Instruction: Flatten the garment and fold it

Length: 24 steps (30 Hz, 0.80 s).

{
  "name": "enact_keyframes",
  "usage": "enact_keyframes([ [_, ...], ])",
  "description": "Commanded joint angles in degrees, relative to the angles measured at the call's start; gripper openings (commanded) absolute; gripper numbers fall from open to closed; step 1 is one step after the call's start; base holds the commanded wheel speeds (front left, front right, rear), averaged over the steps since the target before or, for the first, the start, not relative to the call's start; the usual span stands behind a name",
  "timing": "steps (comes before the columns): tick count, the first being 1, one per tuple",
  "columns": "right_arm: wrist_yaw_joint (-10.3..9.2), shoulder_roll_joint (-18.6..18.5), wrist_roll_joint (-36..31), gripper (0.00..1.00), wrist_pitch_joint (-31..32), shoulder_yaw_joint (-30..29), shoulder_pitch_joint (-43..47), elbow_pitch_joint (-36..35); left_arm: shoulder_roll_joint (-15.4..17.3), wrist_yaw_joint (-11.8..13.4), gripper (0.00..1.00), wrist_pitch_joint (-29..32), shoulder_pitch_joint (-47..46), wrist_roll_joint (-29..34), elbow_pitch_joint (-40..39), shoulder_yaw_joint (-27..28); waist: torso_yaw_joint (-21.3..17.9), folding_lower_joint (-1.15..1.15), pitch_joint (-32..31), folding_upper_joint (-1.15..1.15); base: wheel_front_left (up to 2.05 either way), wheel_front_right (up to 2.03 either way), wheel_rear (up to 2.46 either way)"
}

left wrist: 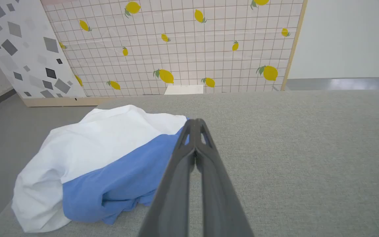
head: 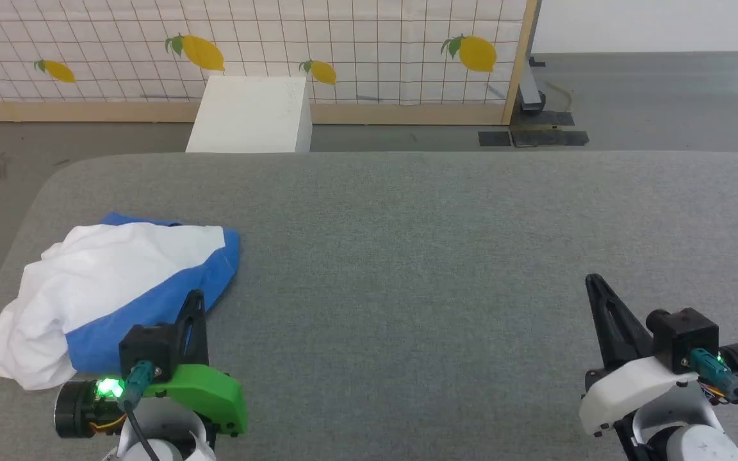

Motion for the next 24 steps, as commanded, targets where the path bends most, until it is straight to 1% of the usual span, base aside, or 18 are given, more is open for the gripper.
enact_keyframes([
  [1, -0.09, 0.1, -0.3, 0.0, 0.0, 0.1, 0.5, -0.3, -0.2, -0.1, 0.0, 0.1, 0.6, 0.7, -0.2, 0.2, 0.0, 0.0, 0.0, 0.0, 0.0, 0.0, 0.0],
  [4, -0.09, 0.1, -0.3, 0.0, 0.0, 0.1, 0.5, -0.3, -0.2, -0.1, 0.0, 0.1, 0.6, 0.7, -0.2, 0.2, 0.0, 0.0, 0.0, 0.0, 0.0, 0.0, 0.0],
  [5, 0.0, 0.0, 0.0, 1.0, 0.0, 0.0, 0.0, 0.0, 0.0, 0.0, 1.0, 0.0, 0.0, 0.0, 0.0, 0.0, 0.0, 0.0, 0.0, 0.0, 0.0, 0.0, 0.0],
  [24, -0.01, 0.0, 2.6, 1.0, -2.3, -1.3, 0.6, 1.7, 0.0, 1.3, 1.0, -2.3, 0.2, -2.2, 1.5, -1.6, 0.3, 0.0, 0.0, 0.0, 0.0, 0.0, 0.0],
])
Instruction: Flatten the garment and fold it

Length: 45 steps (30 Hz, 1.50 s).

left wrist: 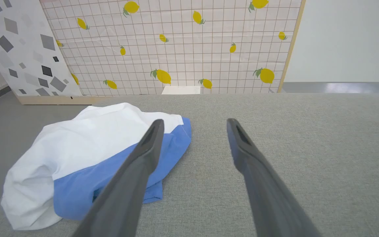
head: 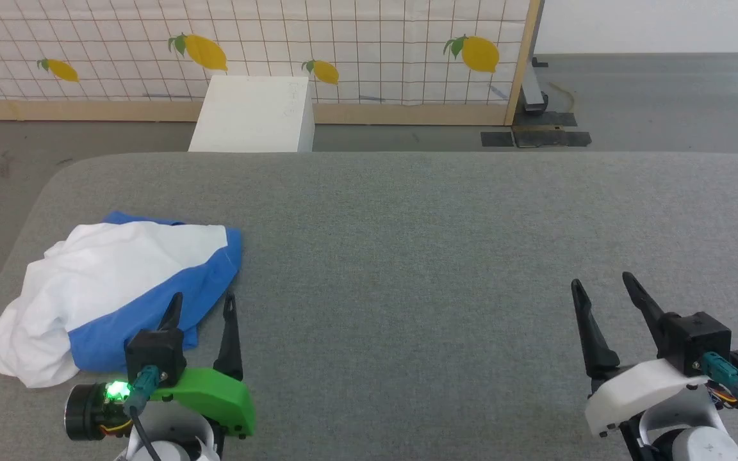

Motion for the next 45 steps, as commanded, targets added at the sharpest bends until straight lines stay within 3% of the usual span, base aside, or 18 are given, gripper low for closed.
enact_keyframes([
  [1, -0.01, 0.0, 0.8, 1.0, -0.7, -0.2, 0.6, 0.4, 0.0, 0.4, 1.0, -0.6, 0.3, -0.8, 0.3, -0.2, 0.2, 0.0, 0.0, 0.0, 0.0, 0.0, 0.0],
  [45, -0.04, 0.0, 5.8, 1.0, -5.8, 0.3, 1.4, 4.7, -0.1, 3.8, 1.0, -5.8, 2.9, -4.5, 1.5, -0.8, 12.5, 0.0, 0.3, 0.0, 0.0, 0.0, 0.0],
])
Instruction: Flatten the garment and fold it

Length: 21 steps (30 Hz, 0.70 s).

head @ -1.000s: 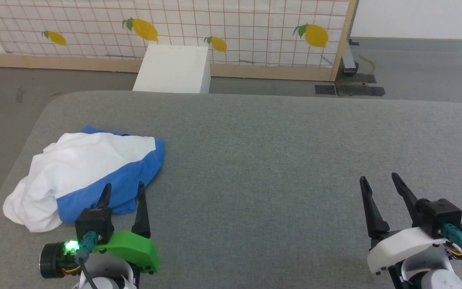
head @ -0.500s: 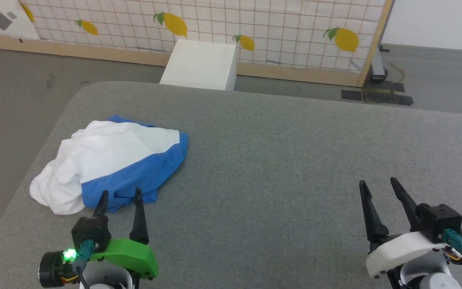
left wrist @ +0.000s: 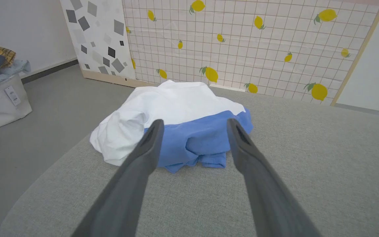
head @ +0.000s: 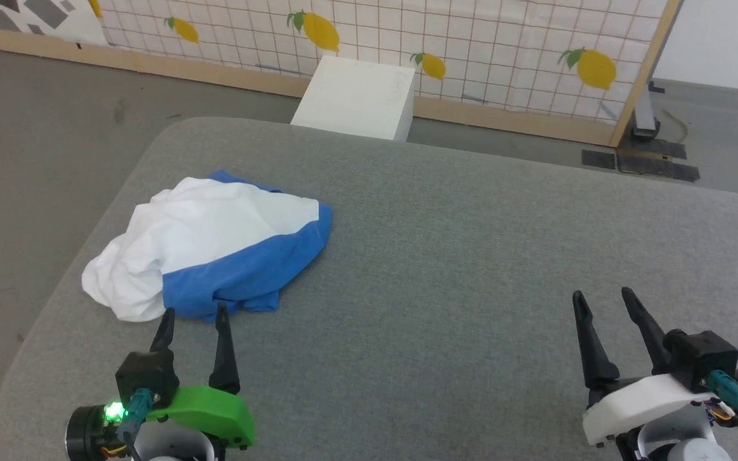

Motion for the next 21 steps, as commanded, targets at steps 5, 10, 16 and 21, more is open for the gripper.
enact_keyframes([
  [5, -0.05, 0.0, 1.2, 1.0, -1.1, 0.1, 0.9, 0.8, -0.1, 0.8, 1.0, -1.0, 1.2, -0.9, 0.4, -0.3, 1.6, 0.0, -0.1, 0.0, 0.0, 0.0, 0.0],
  [10, -0.05, 0.0, 1.7, 1.0, -1.7, 0.2, 1.1, 1.4, -0.1, 1.1, 1.0, -1.6, 1.6, -1.0, 0.8, -0.4, 2.5, 0.0, -0.3, 0.0, 0.0, 0.0, 0.0],
  [16, -0.06, 0.0, 2.3, 1.0, -2.7, 0.2, 1.6, 2.0, -0.2, 1.5, 1.0, -2.6, 2.1, -1.1, 1.3, -0.7, 4.3, 0.0, -0.7, 0.0, 0.0, 0.0, 0.0],
  [21, -0.06, 0.0, 2.8, 1.0, -3.2, 0.2, 1.8, 2.4, -0.2, 1.8, 1.0, -3.1, 2.4, -1.2, 1.6, -0.7, 5.3, 0.0, -1.0, 0.0, 0.0, 0.0, 0.0],
])
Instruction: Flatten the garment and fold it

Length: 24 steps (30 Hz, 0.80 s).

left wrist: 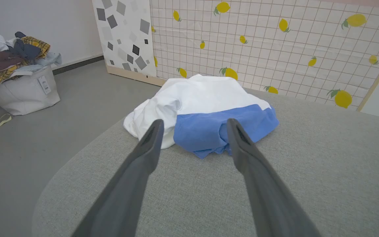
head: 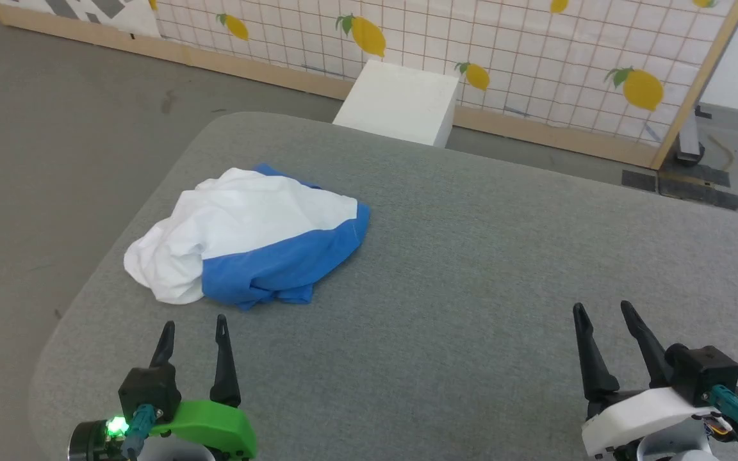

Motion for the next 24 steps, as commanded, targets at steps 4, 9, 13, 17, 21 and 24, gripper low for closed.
enact_keyframes([
  [4, -0.06, 0.0, 1.0, 1.0, -1.1, 0.0, 1.0, 0.7, -0.2, 0.6, 1.0, -1.1, 1.3, -0.9, 0.5, -0.2, 1.2, 0.0, -0.4, 0.0, 0.0, 0.0, 0.0],
  [9, -0.07, 0.0, 1.6, 1.0, -1.7, 0.2, 1.1, 1.1, -0.2, 0.9, 1.0, -1.7, 1.6, -1.1, 0.7, -0.1, 2.3, 0.0, -0.5, 0.0, 0.0, 0.0, 0.0],
  [13, -0.07, 0.0, 2.1, 1.0, -2.2, 0.3, 1.2, 1.3, -0.2, 1.1, 1.0, -2.2, 1.7, -1.3, 0.8, -0.1, 3.1, 0.0, -0.6, 0.0, 0.0, 0.0, 0.0],
  [17, -0.07, 0.0, 2.4, 1.0, -2.7, 0.3, 1.2, 1.5, -0.2, 1.4, 1.0, -2.6, 1.7, -1.6, 1.0, -0.3, 4.0, 0.0, -0.5, 0.0, 0.0, 0.0, 0.0],
  [21, -0.07, 0.1, 2.8, 1.0, -3.2, 0.3, 1.3, 1.7, -0.2, 1.6, 1.0, -3.1, 1.9, -1.6, 1.2, -0.5, 4.9, 0.0, -0.4, 0.0, 0.0, 0.0, 0.0],
  [24, -0.08, 0.1, 3.1, 1.0, -3.5, 0.4, 1.4, 2.1, -0.2, 1.7, 1.0, -3.4, 2.0, -1.6, 1.4, -0.7, 5.5, 0.0, -0.4, 0.0, 0.0, 0.0, 0.0],
])
